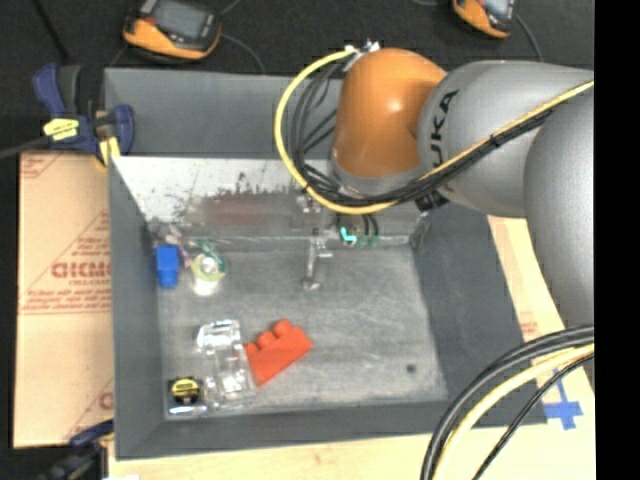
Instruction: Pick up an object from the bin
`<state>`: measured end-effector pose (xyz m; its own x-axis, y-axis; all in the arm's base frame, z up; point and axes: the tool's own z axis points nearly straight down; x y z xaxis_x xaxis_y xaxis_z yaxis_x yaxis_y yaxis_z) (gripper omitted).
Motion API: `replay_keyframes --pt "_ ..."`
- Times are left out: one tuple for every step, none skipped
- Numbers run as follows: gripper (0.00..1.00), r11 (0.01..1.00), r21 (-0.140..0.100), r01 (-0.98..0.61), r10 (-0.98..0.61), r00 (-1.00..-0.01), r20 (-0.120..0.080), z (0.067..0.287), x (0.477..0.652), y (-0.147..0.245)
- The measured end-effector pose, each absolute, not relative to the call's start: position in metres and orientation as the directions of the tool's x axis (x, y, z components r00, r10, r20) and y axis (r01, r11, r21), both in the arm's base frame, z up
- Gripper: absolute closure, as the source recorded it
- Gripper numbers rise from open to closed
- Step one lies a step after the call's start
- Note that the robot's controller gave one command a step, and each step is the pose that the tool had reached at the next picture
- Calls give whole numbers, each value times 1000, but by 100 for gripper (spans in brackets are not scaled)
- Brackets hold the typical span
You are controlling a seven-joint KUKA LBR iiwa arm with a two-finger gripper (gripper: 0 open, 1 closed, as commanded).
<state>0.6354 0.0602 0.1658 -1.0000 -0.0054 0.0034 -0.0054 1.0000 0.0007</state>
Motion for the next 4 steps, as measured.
replay_keyframes --pt "0 970 1 -242 -242 -970 5 106 526 95" --pt "0 877 0 -480 -480 -877 0 69 533 104" --pt "100 879 1 -477 -477 -879 -2 70 533 104" --pt "100 869 -3 -495 -495 -869 -12 204 542 130"
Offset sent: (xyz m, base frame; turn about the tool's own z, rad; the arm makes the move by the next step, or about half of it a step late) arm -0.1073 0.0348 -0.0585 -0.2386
